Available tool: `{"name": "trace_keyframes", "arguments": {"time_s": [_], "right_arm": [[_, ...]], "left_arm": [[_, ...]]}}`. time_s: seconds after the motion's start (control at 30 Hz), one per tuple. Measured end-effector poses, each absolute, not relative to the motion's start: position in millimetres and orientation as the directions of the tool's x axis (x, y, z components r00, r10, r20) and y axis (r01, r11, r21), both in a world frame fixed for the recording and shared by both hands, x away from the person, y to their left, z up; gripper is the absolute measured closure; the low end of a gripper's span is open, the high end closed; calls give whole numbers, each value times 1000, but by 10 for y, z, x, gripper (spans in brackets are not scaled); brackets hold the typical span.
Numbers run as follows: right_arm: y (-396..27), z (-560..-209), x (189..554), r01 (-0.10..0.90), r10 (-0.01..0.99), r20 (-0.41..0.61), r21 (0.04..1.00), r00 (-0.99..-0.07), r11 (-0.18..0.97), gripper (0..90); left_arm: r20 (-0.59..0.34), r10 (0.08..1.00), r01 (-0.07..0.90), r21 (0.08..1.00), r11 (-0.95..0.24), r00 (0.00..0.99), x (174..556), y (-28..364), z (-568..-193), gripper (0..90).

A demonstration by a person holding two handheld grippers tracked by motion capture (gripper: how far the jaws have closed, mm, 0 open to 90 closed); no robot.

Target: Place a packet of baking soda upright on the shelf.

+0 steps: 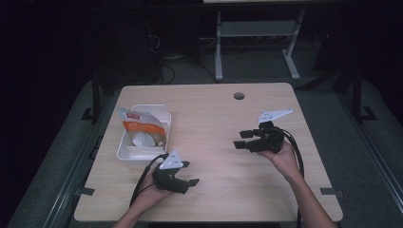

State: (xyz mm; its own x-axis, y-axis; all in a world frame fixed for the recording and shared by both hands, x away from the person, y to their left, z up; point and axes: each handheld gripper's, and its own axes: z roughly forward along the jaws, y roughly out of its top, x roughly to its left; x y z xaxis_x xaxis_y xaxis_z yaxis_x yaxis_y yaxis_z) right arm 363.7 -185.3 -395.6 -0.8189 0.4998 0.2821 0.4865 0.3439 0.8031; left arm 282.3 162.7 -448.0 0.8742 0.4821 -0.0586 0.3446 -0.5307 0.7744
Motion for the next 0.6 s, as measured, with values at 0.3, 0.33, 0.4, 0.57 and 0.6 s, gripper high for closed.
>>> {"name": "trace_keyframes", "arguments": {"time_s": [0.3,0.33,0.4,0.57,0.6], "right_arm": [[-2022,-3991,3544,504,515,295,798,-805,331,370],[-2038,-3999,3535,504,518,293,798,-804,330,365],[-2068,-4015,3516,510,524,296,794,-799,330,353],[-2144,-4058,3453,516,532,298,793,-792,323,342],[-2163,-4067,3441,517,533,300,794,-791,320,341]], "left_arm": [[-62,492,353,775,-525,868,2831,1639,-4477,267],[-62,491,352,775,-524,869,2833,1640,-4477,267],[-62,490,351,777,-523,869,2832,1640,-4476,267],[-60,495,354,773,-526,867,2833,1639,-4479,267],[-60,495,355,773,-526,867,2833,1638,-4480,267]]}}
